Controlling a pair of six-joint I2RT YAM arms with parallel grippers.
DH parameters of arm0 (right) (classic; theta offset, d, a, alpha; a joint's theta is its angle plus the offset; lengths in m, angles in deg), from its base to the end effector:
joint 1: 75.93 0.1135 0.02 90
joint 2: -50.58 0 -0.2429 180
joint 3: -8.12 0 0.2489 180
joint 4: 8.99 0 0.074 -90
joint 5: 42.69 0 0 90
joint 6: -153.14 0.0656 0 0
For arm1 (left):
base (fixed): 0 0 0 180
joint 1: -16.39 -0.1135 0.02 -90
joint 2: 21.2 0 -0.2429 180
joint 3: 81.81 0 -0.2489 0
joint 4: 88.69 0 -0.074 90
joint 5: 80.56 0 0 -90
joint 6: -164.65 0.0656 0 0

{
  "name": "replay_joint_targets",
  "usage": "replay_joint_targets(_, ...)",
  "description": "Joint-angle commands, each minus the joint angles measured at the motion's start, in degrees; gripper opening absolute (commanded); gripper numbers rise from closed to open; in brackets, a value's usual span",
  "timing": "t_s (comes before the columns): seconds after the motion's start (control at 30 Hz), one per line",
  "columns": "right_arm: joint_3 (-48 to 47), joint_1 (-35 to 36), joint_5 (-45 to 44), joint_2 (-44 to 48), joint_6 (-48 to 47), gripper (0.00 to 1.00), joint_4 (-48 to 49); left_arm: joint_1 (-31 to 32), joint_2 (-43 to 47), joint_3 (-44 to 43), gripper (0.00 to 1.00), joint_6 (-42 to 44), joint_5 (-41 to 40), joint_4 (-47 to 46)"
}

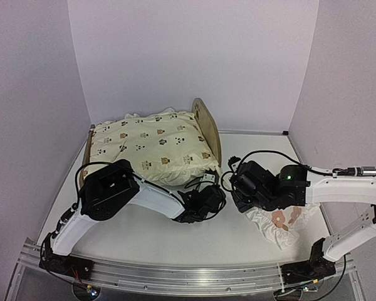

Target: Set up the pet bed

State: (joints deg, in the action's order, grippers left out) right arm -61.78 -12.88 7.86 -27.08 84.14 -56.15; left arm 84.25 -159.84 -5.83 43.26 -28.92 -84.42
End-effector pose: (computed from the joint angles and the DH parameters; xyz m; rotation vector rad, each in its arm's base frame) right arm 0.1669 0.2364 0.2152 -0.5676 2.1852 -0.1228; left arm 0.2279 -0.4522 0.0538 0.3207 2.0738 -0.2876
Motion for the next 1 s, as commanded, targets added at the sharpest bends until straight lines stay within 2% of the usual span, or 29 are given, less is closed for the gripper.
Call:
replay_joint_targets(0.0,0.02,0.01,-1.52,0.26,-0.32,0.0,1.65,0.63,1.64,5.77,0.0,1.41,11.27,-0.33)
replay_joint_targets(0.57,-0.33,0.02,1.7,-0.73,0.43,0.0,2.18,3.99,12.85,20.49,0.0,-0.75,21.67,-8.03)
replay_joint_targets(0.97,-1.09,0.02,1.35,-2.95,0.04,0.0,2.63,5.42,17.23,26.0,0.0,-1.43,27.39,-10.79)
